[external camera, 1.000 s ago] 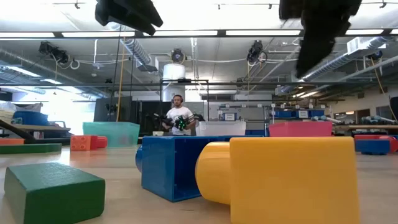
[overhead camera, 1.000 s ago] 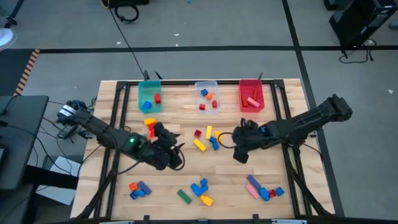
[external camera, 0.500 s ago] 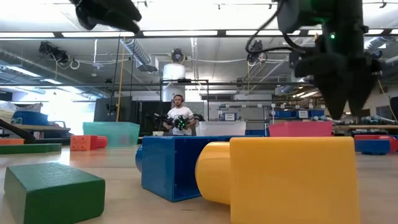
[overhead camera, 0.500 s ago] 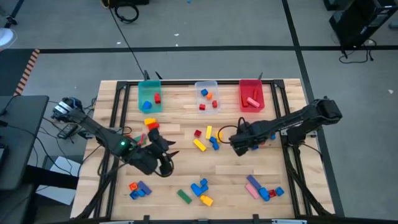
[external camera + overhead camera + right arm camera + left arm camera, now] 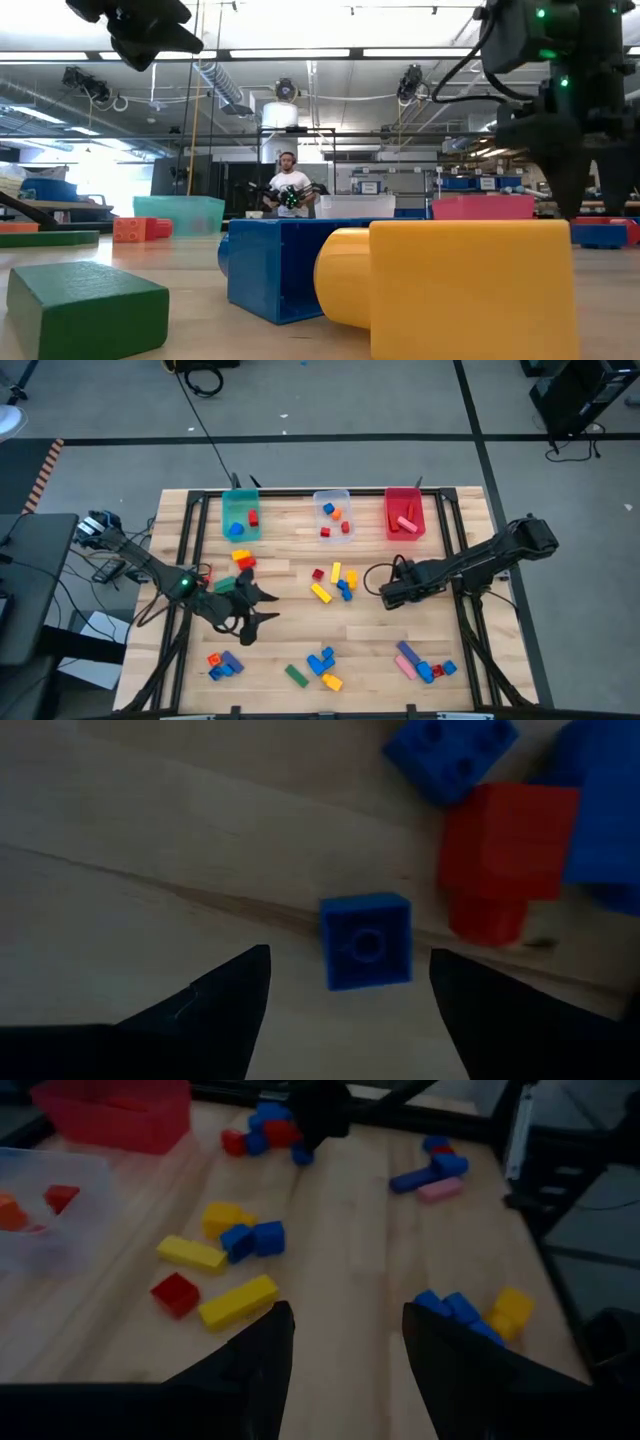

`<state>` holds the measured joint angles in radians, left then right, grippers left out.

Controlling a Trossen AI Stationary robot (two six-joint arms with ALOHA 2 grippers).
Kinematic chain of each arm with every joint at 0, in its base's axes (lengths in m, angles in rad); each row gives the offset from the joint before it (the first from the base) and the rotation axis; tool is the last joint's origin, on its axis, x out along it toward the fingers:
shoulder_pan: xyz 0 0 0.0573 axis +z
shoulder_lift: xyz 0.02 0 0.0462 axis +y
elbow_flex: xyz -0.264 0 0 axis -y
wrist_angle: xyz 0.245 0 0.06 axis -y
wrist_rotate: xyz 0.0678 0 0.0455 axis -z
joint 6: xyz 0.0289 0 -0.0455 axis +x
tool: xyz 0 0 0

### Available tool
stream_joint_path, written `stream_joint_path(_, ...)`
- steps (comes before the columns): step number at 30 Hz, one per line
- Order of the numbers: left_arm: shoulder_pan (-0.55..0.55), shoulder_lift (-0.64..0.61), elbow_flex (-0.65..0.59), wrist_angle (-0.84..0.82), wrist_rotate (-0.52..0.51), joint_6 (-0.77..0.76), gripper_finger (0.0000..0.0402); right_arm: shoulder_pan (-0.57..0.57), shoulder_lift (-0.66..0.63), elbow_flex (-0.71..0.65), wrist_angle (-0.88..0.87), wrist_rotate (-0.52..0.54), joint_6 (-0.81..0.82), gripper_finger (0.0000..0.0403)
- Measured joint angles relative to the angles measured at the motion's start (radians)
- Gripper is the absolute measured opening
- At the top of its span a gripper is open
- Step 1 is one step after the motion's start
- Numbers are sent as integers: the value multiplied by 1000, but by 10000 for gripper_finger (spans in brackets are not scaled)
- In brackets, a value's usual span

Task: Sort blocks by size
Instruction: Put the blue 4 stud game piece into the transparent bin

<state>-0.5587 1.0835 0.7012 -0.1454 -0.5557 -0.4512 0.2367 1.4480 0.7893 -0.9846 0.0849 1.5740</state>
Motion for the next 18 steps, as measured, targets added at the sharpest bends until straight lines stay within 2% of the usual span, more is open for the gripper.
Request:
stream_joint_path(11,0,2,-1,37,19,-5,197,0,6,-119,136,24,24,280)
stream_joint_path(18,0,2,-1,48,19,-3,197,1,3,-140,177,52,17,262)
